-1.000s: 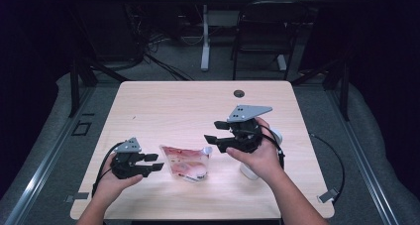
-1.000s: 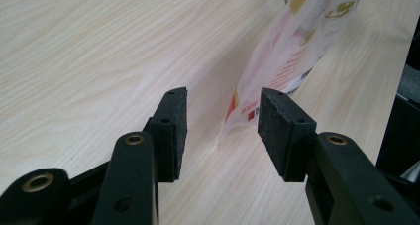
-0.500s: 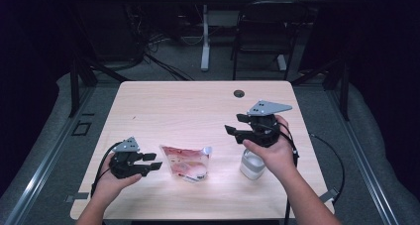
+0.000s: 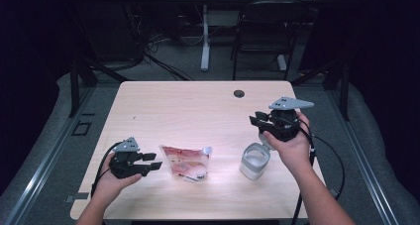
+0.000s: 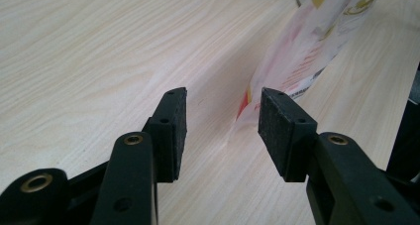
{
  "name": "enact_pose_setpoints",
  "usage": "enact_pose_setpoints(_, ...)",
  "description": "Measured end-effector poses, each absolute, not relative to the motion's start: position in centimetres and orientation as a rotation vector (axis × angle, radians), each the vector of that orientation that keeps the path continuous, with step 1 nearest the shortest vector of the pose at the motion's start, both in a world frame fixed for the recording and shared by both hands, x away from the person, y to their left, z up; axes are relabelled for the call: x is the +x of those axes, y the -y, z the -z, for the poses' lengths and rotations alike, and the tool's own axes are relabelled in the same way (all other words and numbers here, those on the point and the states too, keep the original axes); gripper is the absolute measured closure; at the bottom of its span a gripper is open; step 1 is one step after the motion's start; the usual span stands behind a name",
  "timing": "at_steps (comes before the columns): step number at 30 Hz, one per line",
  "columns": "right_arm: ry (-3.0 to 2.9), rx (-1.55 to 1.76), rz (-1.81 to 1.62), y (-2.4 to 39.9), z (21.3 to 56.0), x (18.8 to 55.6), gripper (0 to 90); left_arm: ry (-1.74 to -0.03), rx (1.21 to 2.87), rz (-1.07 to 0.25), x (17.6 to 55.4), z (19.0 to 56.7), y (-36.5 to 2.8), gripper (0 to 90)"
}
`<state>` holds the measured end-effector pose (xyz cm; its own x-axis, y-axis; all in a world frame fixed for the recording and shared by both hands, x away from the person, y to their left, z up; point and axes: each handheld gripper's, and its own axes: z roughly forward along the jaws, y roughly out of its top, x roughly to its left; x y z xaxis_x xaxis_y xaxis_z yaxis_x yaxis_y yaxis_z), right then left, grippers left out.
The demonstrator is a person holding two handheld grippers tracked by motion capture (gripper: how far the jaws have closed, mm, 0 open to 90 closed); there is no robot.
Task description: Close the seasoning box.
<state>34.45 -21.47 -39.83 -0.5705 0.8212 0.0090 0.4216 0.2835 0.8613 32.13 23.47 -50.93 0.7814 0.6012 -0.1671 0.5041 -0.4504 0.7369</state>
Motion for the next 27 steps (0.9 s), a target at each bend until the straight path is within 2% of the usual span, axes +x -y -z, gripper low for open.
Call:
enact_pose_setpoints(6,-2.081,1.191,-1.166,23.5,40.6,34.8,83.6,-0.825,2.131,-0.148,32.2,51.0,-23.5,54.4)
enact_pose_setpoints(12,-2.053,1.251,-1.123,25.1,41.5,35.0,90.0,-0.827,2.131,-0.149,32.2,51.1,-23.5,54.2)
enact_pose_setpoints(27,-2.044,1.32,-1.102,26.8,43.1,34.7,90.0,-0.828,2.138,-0.15,32.2,51.1,-23.6,54.2)
